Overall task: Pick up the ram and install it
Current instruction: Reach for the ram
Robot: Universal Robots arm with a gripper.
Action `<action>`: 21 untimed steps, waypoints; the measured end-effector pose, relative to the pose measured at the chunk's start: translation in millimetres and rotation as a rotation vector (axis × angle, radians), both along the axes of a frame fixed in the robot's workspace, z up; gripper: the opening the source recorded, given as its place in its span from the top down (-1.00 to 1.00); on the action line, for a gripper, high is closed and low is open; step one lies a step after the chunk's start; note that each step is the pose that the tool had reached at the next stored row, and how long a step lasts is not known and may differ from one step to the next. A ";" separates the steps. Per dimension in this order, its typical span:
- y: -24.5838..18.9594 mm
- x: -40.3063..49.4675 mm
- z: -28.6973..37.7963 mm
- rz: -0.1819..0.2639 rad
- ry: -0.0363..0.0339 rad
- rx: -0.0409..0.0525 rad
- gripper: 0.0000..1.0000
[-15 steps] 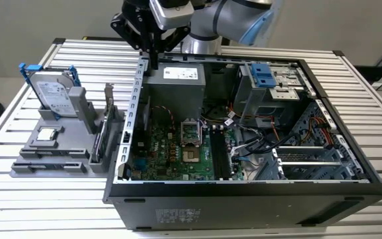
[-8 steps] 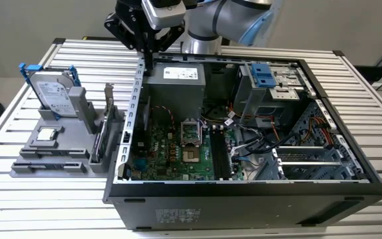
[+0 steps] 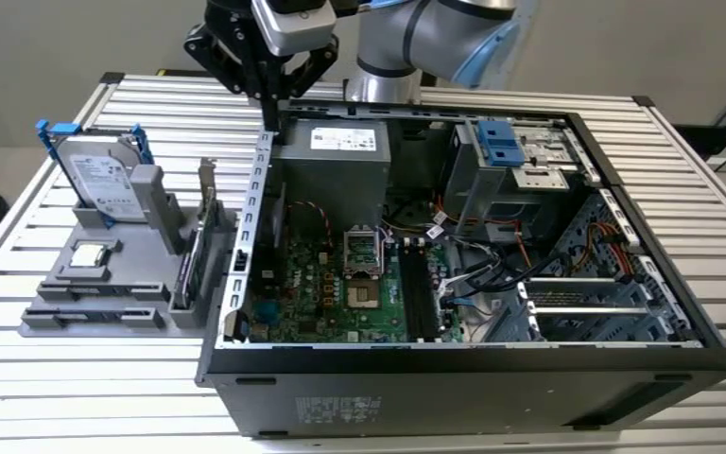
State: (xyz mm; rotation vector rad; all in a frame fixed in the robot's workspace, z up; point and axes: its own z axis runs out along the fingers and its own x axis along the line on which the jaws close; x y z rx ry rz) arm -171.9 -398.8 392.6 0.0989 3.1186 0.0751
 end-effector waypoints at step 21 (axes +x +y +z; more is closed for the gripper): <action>0.0 -25.3 -0.1 0.005 0.0000 0.0000 1.00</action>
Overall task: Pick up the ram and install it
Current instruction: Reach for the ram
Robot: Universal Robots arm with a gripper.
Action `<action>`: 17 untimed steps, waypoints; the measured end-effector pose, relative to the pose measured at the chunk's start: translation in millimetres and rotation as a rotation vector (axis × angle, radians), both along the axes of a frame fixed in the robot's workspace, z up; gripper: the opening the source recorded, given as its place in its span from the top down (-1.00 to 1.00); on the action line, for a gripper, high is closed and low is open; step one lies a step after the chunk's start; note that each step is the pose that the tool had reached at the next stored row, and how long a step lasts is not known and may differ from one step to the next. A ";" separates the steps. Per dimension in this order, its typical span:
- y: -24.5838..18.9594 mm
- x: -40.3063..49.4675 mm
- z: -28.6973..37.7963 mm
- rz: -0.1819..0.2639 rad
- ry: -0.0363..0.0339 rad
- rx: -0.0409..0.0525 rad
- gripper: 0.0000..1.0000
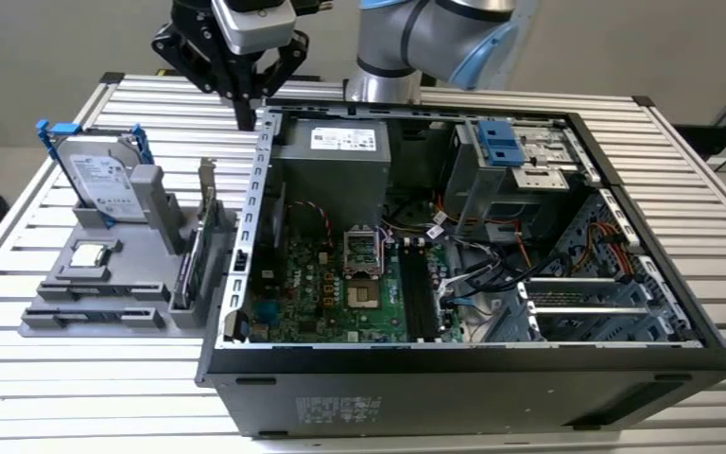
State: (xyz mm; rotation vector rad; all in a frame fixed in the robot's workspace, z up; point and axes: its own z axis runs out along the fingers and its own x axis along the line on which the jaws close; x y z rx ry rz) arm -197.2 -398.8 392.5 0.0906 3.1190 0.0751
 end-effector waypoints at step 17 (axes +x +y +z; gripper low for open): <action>0.0 -25.2 -0.1 0.005 -0.0001 0.0001 1.00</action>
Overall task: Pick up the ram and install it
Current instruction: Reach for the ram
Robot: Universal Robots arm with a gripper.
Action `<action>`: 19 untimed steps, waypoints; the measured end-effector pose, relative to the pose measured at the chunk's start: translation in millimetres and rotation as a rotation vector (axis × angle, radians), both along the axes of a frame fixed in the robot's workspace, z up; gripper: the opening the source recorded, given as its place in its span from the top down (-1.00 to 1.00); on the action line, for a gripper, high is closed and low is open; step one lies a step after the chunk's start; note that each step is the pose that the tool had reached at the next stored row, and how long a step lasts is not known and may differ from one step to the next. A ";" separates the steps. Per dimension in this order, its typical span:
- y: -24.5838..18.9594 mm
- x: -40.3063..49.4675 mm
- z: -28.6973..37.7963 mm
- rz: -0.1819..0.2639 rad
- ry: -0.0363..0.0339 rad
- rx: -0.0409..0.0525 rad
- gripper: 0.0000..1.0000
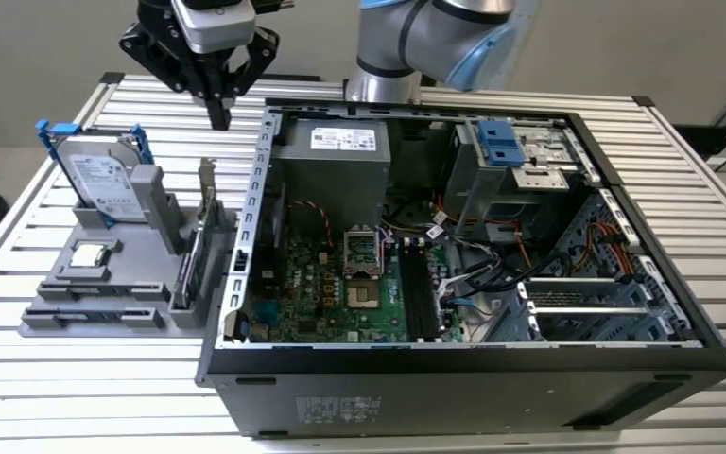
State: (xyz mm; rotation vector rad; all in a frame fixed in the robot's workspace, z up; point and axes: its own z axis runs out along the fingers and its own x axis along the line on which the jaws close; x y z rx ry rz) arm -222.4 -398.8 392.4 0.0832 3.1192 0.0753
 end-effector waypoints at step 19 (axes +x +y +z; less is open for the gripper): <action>0.0 -35.7 0.0 0.014 0.0000 0.0001 1.00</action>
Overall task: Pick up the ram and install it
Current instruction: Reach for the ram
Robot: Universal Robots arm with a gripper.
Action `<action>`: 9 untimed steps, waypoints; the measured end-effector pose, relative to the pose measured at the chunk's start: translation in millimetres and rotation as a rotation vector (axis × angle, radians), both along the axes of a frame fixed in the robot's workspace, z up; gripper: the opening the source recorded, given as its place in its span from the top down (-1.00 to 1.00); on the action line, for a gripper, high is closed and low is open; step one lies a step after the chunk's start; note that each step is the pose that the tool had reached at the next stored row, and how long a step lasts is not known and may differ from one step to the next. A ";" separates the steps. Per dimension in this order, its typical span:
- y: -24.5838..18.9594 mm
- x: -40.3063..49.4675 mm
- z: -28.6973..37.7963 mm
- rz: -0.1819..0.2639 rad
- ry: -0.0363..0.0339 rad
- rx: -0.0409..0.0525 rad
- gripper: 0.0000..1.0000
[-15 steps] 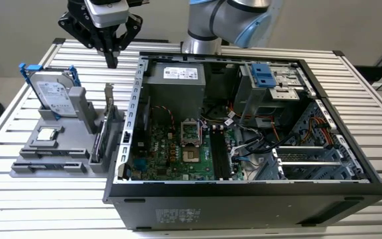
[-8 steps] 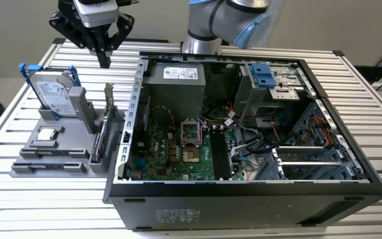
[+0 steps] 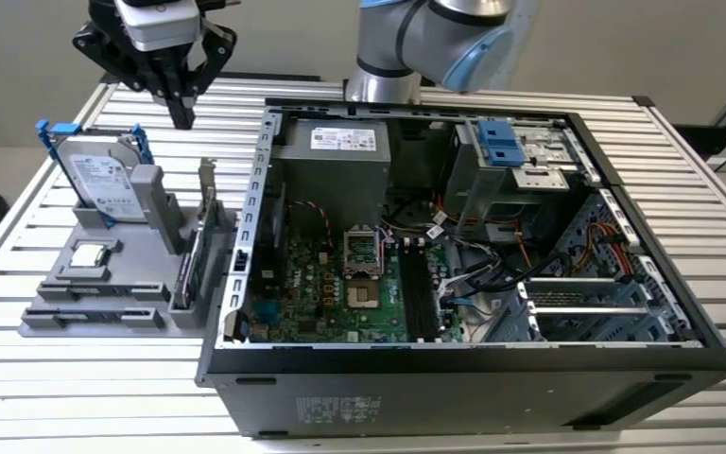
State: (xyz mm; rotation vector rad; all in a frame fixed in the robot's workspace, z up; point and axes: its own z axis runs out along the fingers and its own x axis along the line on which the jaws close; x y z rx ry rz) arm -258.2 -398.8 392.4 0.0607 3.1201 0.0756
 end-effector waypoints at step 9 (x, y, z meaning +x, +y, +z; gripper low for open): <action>0.0 -18.0 0.0 0.007 0.0001 -0.0001 1.00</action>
